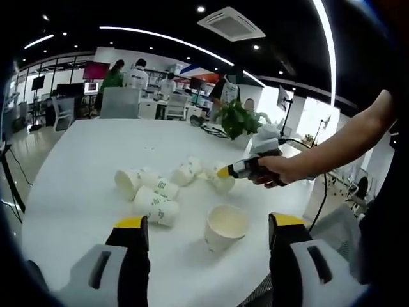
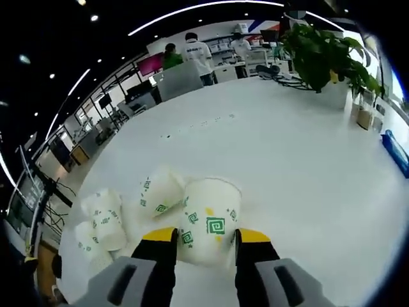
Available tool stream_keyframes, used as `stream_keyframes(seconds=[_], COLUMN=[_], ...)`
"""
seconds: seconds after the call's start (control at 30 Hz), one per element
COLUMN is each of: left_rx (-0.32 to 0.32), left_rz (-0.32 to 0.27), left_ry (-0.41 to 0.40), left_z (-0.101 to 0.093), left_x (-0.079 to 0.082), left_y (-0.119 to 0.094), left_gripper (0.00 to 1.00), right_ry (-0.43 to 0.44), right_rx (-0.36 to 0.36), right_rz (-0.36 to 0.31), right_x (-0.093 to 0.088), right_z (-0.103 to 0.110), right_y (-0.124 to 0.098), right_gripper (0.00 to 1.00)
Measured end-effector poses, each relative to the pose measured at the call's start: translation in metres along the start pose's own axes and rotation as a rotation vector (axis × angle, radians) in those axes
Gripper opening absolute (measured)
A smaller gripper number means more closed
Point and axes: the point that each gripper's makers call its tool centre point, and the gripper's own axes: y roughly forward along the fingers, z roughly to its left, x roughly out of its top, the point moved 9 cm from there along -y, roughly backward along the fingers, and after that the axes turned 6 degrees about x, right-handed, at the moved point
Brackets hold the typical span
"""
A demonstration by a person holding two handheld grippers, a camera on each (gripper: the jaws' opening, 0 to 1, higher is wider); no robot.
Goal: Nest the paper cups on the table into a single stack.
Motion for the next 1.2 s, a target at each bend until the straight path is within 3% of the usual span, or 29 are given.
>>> stream_keyframes(seconds=[0.37, 0.77, 1.2], left_rx=[-0.030, -0.035, -0.034], left_rz=[0.008, 0.015, 0.040], left_ry=[0.041, 0.048, 0.055], left_z=[-0.005, -0.008, -0.005], left_x=[0.009, 0.007, 0.006], left_y=[0.004, 0.001, 0.001], left_gripper=[0.73, 0.70, 0.69], right_ry=[-0.095, -0.245, -0.249], right_rx=[0.074, 0.084, 0.080], right_rz=[-0.007, 0.083, 0.144], right_x=[-0.014, -0.032, -0.033], right_z=[0.009, 0.007, 0.002], right_y=[-0.017, -0.015, -0.004], right_gripper=[0.33, 0.34, 0.38])
